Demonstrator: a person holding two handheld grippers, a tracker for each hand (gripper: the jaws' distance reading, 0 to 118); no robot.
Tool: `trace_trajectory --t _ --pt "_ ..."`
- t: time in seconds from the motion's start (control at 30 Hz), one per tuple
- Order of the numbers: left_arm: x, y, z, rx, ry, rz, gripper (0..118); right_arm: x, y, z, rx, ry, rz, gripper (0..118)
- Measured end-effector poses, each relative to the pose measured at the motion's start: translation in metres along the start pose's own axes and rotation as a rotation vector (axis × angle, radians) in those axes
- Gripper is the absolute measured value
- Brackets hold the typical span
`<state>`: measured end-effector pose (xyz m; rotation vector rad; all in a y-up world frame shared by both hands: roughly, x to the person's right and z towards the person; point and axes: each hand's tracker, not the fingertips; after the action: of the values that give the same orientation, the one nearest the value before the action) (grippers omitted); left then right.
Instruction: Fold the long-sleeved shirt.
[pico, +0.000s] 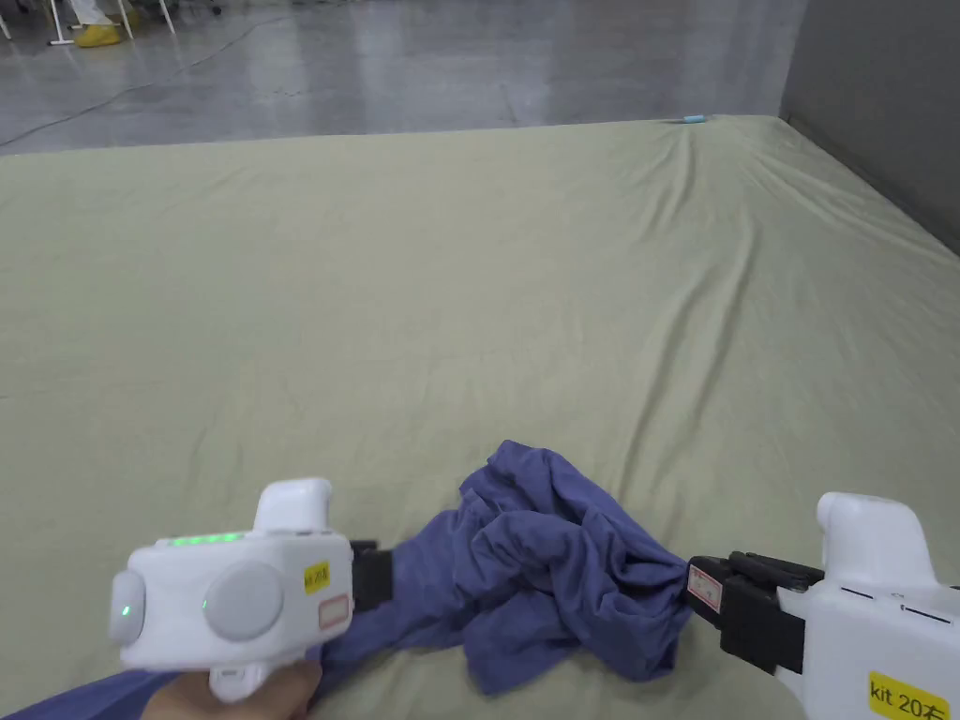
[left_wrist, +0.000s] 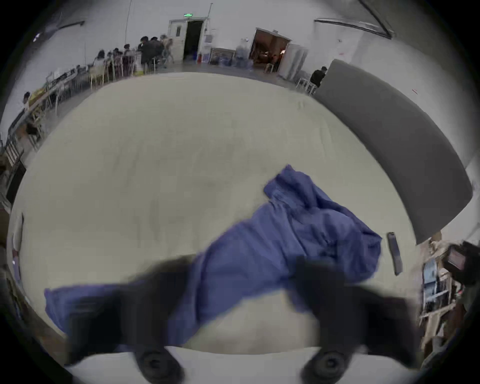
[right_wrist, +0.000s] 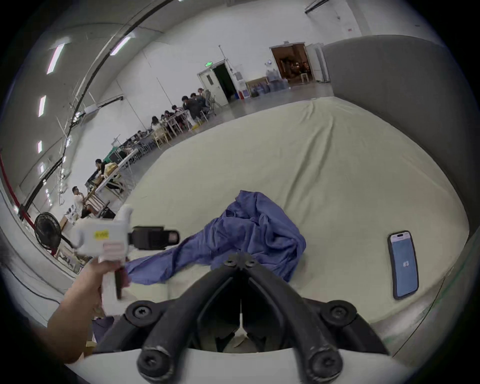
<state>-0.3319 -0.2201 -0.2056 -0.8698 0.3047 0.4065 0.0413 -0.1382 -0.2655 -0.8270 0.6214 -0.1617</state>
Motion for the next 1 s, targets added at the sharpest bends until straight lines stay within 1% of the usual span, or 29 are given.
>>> trace_trajectory --t 0.03,0.07,0.1,0.17,0.2,0.23,0.27,0.3,0.33,0.37,0.4,0.43,0.47,0.5,0.53,0.57,0.6,0.63,0.67,0.7,0.73,0.77,0.83,0.87,0.9,0.93,0.97,1.0 --pt "-0.003 0.011 -0.020 -0.037 0.014 -0.004 112 0.000 0.001 -0.001 -0.004 -0.002 -0.001 0" --pt "-0.006 0.017 -0.038 -0.101 0.046 -0.010 117 0.000 0.001 -0.001 -0.006 -0.004 -0.002 0" --pt "-0.009 0.021 -0.050 -0.108 0.055 0.001 115 0.001 0.002 -0.001 -0.009 -0.007 -0.003 0" --pt "-0.017 0.017 -0.078 -0.180 0.100 -0.017 113 0.002 0.003 -0.002 -0.011 -0.019 -0.005 0" --pt "-0.022 0.012 -0.092 -0.217 0.115 -0.024 106 0.004 0.004 -0.002 -0.013 -0.028 -0.003 0" --pt "-0.025 0.006 -0.103 -0.254 0.128 -0.035 83 0.005 0.005 -0.003 -0.016 -0.038 0.000 0" --pt "-0.022 0.010 -0.107 -0.281 0.137 -0.060 66 0.007 0.005 -0.004 -0.019 -0.046 0.002 0" --pt "-0.022 0.003 -0.111 -0.295 0.111 -0.079 64 0.008 0.005 -0.005 -0.025 -0.056 0.005 0" --pt "-0.017 0.000 -0.104 -0.247 0.083 -0.061 50 0.011 0.005 -0.008 -0.036 -0.065 0.008 0" --pt "-0.012 0.001 -0.098 -0.220 0.094 -0.092 21 0.012 0.005 -0.012 -0.047 -0.076 0.012 0" --pt "-0.011 0.008 -0.092 -0.216 0.060 -0.118 0 0.013 0.005 -0.016 -0.064 -0.094 0.019 0" --pt "-0.005 0.008 -0.086 -0.200 0.052 -0.106 0 0.013 0.006 -0.022 -0.086 -0.124 0.035 0" --pt "0.000 0.007 -0.078 -0.164 0.097 -0.123 0 0.013 0.007 -0.028 -0.099 -0.148 0.052 0" --pt "0.004 0.009 -0.073 -0.170 0.078 -0.126 0 0.013 0.010 -0.035 -0.104 -0.166 0.065 0" --pt "0.001 0.017 -0.065 -0.150 0.011 -0.123 0 0.014 0.013 -0.042 -0.098 -0.168 0.070 0" --pt "0.004 0.019 -0.057 -0.128 -0.019 -0.102 0 0.014 0.017 -0.050 -0.097 -0.163 0.073 15" --pt "0.005 0.021 -0.050 -0.115 -0.035 -0.083 0 0.014 0.021 -0.058 -0.099 -0.160 0.075 53" --pt "0.005 0.025 -0.040 -0.105 -0.057 -0.075 0 0.015 0.026 -0.070 -0.110 -0.157 0.077 105" --pt "0.004 0.028 -0.031 -0.096 -0.066 -0.070 0 0.017 0.029 -0.080 -0.134 -0.157 0.084 118" --pt "0.004 0.031 -0.025 -0.082 -0.069 -0.068 0 0.019 0.030 -0.095 -0.172 -0.159 0.078 118" --pt "0.004 0.033 -0.019 -0.071 -0.068 -0.064 0 0.016 0.027 -0.109 -0.202 -0.166 0.093 118" --pt "0.004 0.035 -0.015 -0.063 -0.069 -0.059 0 0.015 0.026 -0.113 -0.190 -0.166 0.119 118" --pt "0.004 0.037 0.002 -0.041 -0.071 -0.040 0 0.009 0.016 -0.129 -0.280 -0.224 0.143 117" --pt "0.002 0.038 0.005 -0.035 -0.073 -0.029 0 0.003 0.005 -0.136 -0.310 -0.235 0.139 117" --pt "0.001 0.038 0.008 -0.030 -0.072 -0.019 0 0.004 -0.002 -0.143 -0.336 -0.238 0.119 117" --pt "-0.001 0.039 0.015 -0.026 -0.073 -0.009 0 0.006 -0.009 -0.151 -0.383 -0.245 0.077 115" --pt "-0.002 0.040 0.018 -0.022 -0.077 0.000 0 0.008 -0.013 -0.156 -0.420 -0.256 0.022 102" --pt "-0.004 0.041 0.021 -0.017 -0.081 0.015 0 0.031 -0.015 -0.174 -0.434 -0.247 -0.033 68"
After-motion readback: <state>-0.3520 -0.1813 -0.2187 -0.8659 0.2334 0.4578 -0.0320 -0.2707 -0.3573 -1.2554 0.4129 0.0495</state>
